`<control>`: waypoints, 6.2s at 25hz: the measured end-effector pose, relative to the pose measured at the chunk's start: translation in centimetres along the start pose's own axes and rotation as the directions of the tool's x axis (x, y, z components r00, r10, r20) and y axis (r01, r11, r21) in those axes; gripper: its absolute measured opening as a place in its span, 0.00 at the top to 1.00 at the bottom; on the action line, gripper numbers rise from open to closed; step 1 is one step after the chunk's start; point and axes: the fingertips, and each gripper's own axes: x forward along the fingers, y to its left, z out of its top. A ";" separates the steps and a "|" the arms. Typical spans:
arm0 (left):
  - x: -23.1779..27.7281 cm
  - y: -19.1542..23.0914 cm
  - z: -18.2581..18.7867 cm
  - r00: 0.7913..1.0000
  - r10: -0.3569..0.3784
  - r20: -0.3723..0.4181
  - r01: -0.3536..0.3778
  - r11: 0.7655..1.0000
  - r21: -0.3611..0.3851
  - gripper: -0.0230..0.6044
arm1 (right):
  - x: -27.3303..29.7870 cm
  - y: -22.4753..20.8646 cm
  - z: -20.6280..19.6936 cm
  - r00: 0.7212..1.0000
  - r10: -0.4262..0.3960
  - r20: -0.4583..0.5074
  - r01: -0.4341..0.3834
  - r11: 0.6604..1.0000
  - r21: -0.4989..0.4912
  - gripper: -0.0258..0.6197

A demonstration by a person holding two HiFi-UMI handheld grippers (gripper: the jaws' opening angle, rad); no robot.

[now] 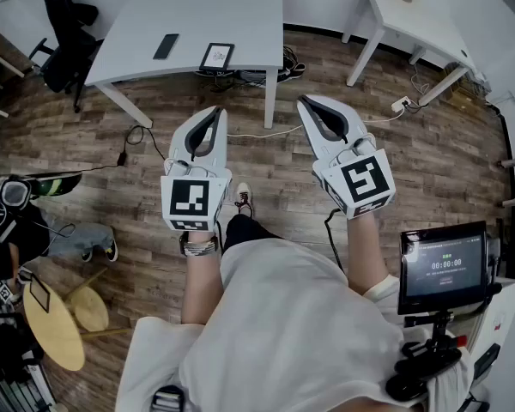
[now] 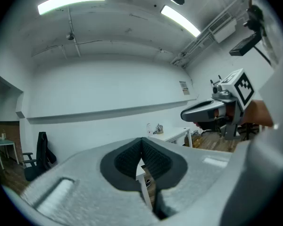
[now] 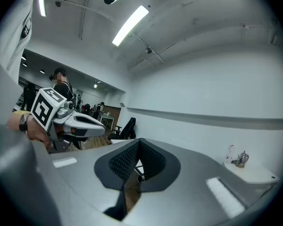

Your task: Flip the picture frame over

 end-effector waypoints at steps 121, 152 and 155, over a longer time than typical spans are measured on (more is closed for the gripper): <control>23.3 16.9 -43.3 0.855 0.041 -0.518 -0.272 0.884 -0.379 0.96 | 45.8 1.9 -40.8 0.923 0.121 -0.365 -0.377 0.475 -0.795 0.81; 28.6 20.9 -38.0 0.885 0.070 -0.461 -0.253 0.902 -0.350 0.96 | 47.9 -3.8 -28.6 0.902 0.301 -0.310 -0.400 0.853 -0.335 0.86; 29.6 21.8 -36.5 0.892 0.074 -0.446 -0.247 0.907 -0.342 0.96 | 48.3 -4.7 -27.6 0.896 0.323 -0.305 -0.392 0.898 -0.200 0.86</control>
